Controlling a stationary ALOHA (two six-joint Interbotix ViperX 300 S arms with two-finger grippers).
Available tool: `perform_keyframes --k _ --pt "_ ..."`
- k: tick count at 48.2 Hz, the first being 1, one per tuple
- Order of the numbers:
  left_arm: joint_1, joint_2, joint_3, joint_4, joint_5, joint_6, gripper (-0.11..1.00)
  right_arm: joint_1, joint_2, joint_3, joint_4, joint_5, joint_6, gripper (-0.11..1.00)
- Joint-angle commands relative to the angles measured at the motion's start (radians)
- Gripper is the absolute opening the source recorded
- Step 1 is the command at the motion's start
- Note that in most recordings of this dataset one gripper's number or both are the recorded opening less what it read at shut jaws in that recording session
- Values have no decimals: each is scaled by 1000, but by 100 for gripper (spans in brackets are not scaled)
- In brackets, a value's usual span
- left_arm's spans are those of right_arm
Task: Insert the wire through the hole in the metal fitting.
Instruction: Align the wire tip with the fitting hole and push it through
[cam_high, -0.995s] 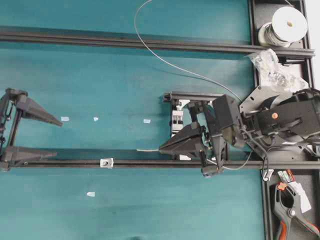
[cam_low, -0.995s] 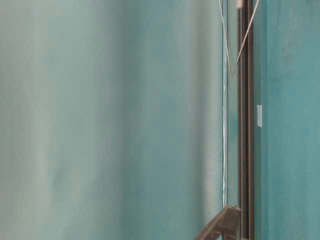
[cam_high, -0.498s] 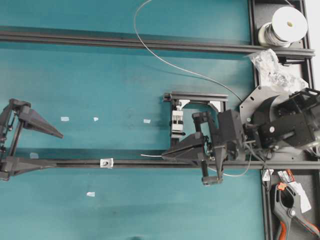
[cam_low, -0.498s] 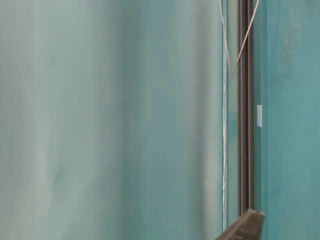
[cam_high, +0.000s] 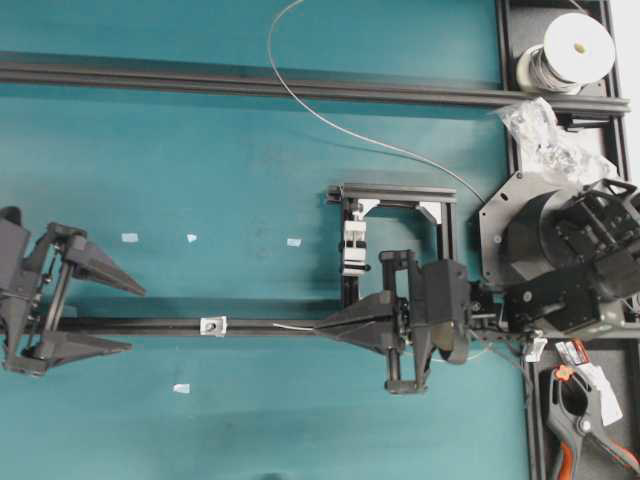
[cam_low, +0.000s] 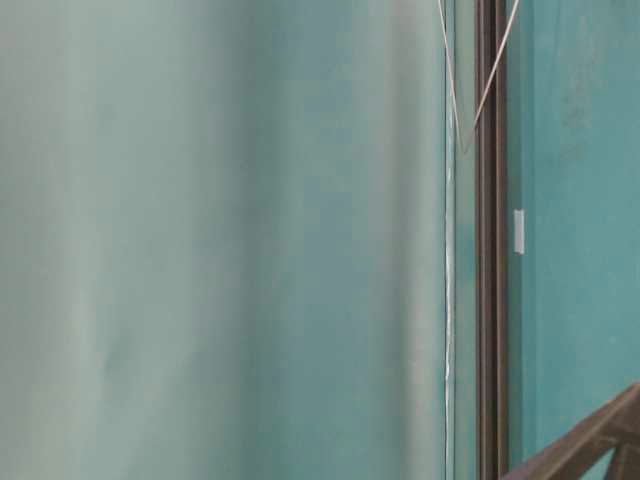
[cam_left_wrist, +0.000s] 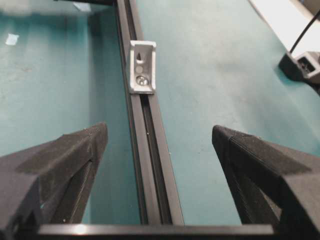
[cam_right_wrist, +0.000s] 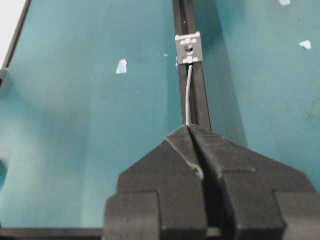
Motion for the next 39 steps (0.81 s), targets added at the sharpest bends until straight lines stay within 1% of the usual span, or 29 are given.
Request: perform_keyframes --k 1,25,34,39 --pt "-6 -5 -18 -3 -11 0 57 8 8 -15 2 -12 -2 0" --pt "-8 43 -48 -3 -9 6 57 8 60 -21 3 -25 8 0" --pt "-6 49 -54 -3 -9 6 57 2 58 -21 23 -23 8 0" --pt "-6 49 -57 -3 -3 8 57 -2 60 -23 25 -20 8 0"
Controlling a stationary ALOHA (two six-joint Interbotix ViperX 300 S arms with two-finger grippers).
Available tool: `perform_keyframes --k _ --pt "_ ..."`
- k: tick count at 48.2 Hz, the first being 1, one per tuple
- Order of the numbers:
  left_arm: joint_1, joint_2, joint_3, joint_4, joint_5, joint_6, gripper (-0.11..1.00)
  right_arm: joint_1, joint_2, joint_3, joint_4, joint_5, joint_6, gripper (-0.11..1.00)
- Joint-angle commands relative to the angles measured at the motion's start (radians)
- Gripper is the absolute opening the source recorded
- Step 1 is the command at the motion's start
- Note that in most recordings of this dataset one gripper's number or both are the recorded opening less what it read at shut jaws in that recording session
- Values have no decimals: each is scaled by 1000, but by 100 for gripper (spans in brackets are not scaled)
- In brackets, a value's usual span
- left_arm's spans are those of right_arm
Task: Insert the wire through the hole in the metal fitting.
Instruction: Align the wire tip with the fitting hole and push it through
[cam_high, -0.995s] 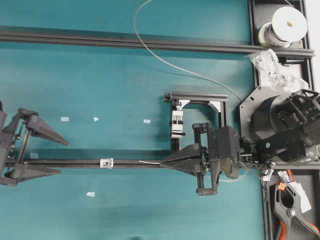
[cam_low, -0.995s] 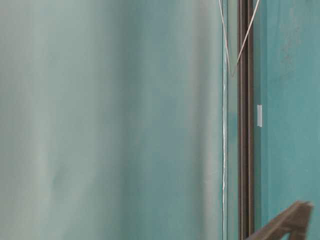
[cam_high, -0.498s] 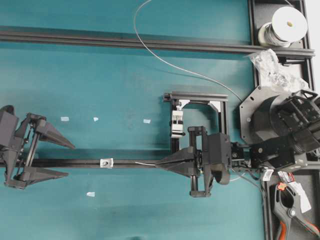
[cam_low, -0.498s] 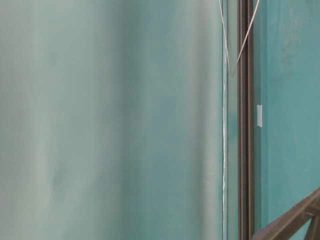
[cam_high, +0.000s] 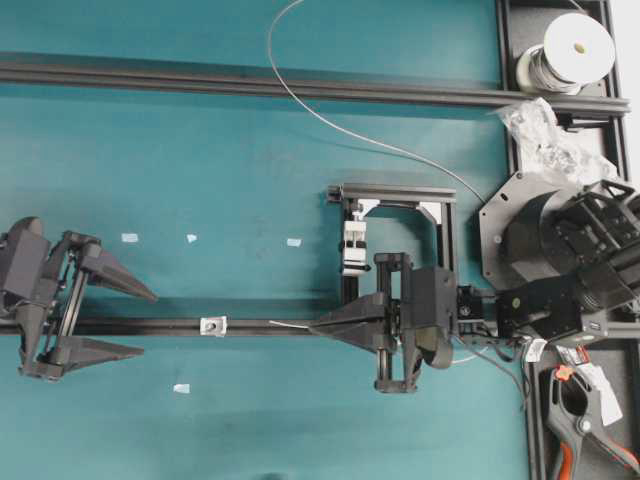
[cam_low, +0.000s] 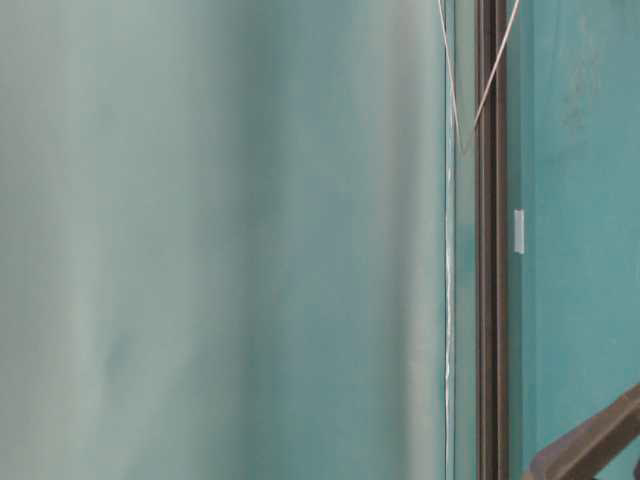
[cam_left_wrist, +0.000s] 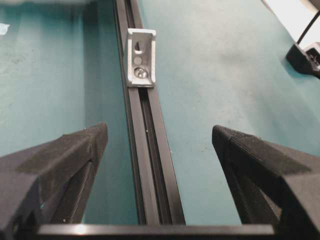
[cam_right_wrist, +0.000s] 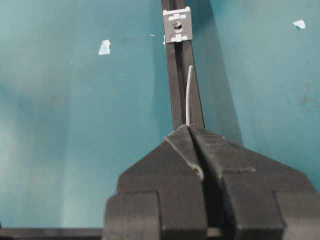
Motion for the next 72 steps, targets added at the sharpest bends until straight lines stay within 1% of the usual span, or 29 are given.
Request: perform_keyframes --k 1,14,37,50,68,72 --pt "-3 -14 -11 -2 -2 2 57 -3 -8 -12 3 -5 0 0" --pt "0 -15 -20 -2 14 5 57 -31 3 -25 2 31 -2 0" --pt "2 -15 -37 0 48 18 57 -67 37 -58 -5 32 -17 0" --pt "2 -15 -35 0 55 18 57 -92 81 -94 -37 34 -17 0" --pt "3 -15 -37 0 55 20 57 -115 95 -107 -51 34 -17 0" --pt "3 -15 -37 2 57 20 57 -115 95 -114 -61 38 -17 0"
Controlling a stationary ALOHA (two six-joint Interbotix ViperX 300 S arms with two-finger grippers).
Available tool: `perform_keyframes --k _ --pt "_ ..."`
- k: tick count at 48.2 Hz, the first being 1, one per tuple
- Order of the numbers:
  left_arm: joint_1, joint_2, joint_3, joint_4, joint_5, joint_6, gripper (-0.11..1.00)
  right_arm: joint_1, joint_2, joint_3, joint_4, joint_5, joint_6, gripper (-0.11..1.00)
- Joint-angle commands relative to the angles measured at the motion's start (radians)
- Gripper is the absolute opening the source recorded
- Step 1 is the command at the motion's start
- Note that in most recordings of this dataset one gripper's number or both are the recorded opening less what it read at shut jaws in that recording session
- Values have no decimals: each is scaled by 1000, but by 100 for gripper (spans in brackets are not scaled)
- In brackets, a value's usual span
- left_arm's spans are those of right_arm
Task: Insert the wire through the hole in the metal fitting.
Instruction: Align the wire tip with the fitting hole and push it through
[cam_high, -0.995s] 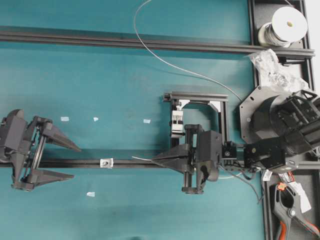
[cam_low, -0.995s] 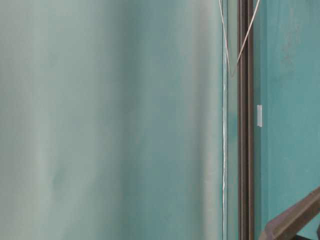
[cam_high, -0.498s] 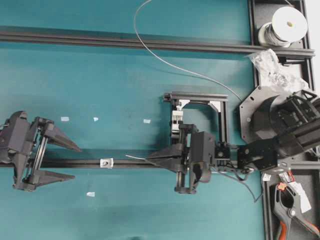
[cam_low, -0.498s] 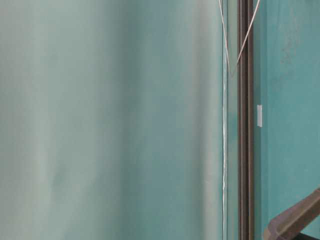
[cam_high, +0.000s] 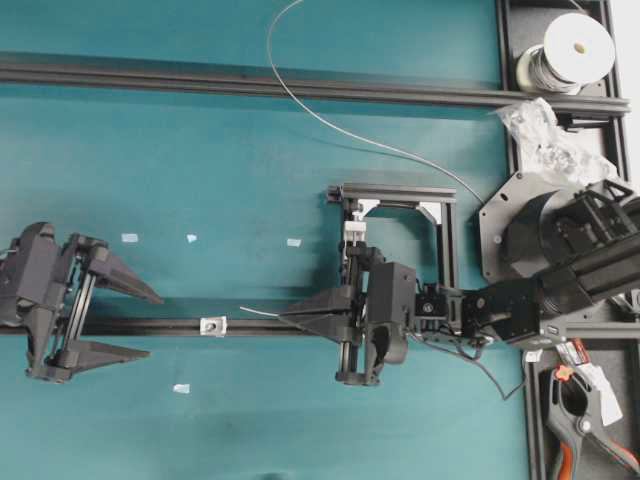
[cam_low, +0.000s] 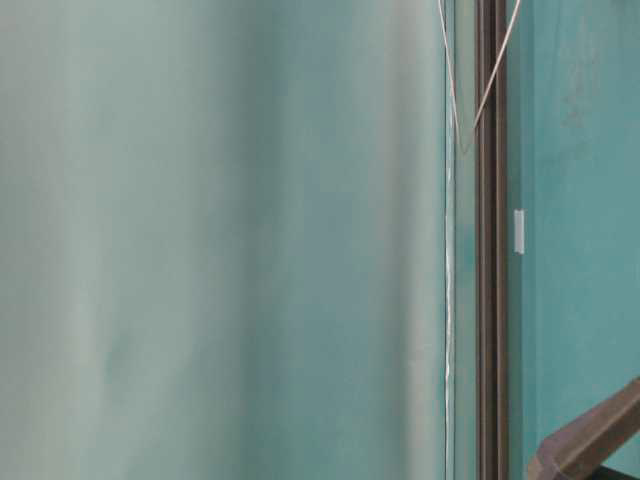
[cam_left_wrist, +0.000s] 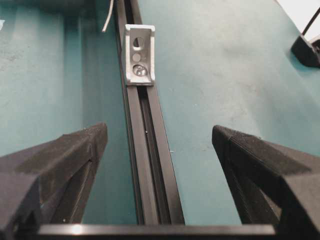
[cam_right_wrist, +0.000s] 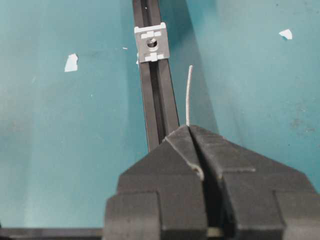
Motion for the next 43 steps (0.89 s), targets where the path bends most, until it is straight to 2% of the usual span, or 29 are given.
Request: perform_keyframes --k 1,11,29,43 --pt "2 -15 -11 2 -5 3 57 -3 -8 -17 -12 2 2 0" --pt "5 -15 -11 2 -5 5 57 -3 -6 -31 -52 11 2 0" --pt "3 -15 -11 3 -5 5 57 -3 -6 -44 -78 12 2 0" --pt "5 -17 -11 3 -5 5 57 -15 18 -63 -80 12 0 0"
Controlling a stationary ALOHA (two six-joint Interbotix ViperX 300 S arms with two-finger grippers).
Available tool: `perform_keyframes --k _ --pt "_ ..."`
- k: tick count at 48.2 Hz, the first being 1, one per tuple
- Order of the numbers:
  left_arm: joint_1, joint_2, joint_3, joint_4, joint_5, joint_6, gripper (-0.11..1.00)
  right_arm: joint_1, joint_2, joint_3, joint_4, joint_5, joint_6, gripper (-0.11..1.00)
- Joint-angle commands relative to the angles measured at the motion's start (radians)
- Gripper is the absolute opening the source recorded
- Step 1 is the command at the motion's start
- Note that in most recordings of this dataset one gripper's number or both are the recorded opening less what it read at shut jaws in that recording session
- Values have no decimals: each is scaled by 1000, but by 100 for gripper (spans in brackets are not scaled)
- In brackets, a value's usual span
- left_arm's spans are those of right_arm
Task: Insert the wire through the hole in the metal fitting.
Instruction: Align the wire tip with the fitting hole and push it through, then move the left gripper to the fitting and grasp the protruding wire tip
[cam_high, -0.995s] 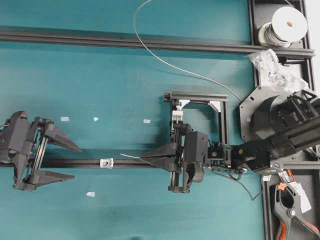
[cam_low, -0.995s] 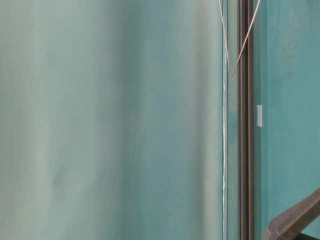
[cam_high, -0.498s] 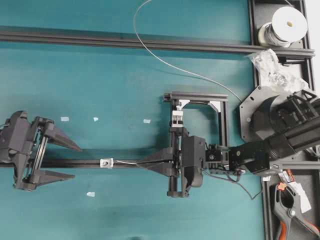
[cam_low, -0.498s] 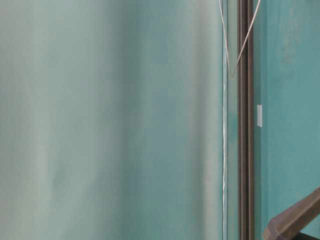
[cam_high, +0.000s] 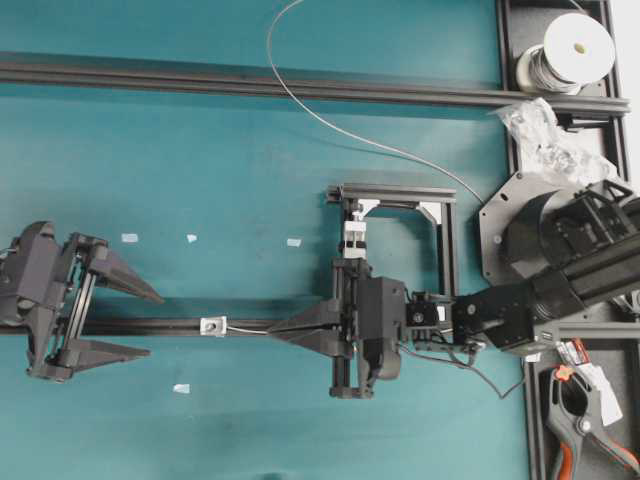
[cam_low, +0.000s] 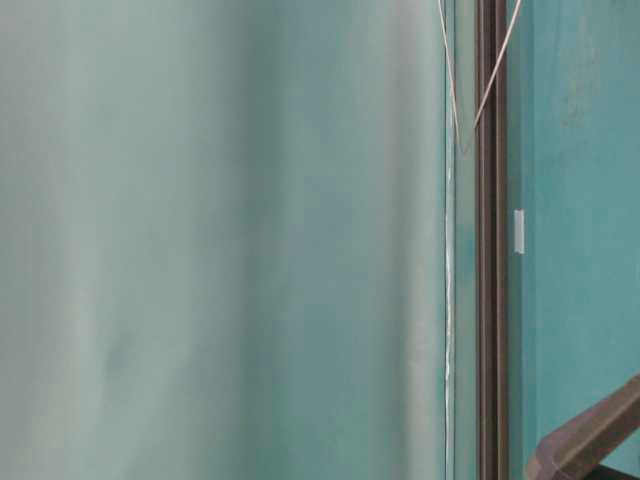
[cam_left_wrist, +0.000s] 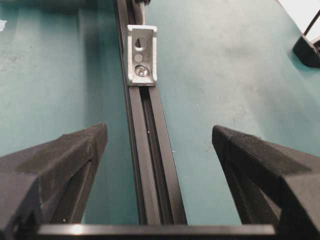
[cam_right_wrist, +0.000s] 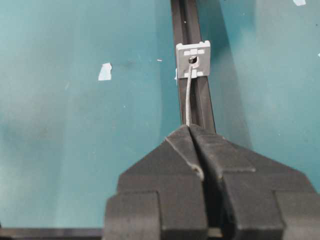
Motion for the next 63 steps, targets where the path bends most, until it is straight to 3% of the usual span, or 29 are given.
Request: perform_keyframes --k 1,63 --pt "3 -17 -11 2 -5 2 57 -9 -3 -18 -3 -3 0 0" --pt "5 -18 -26 3 -5 26 57 -60 67 -101 -3 -11 -37 0"
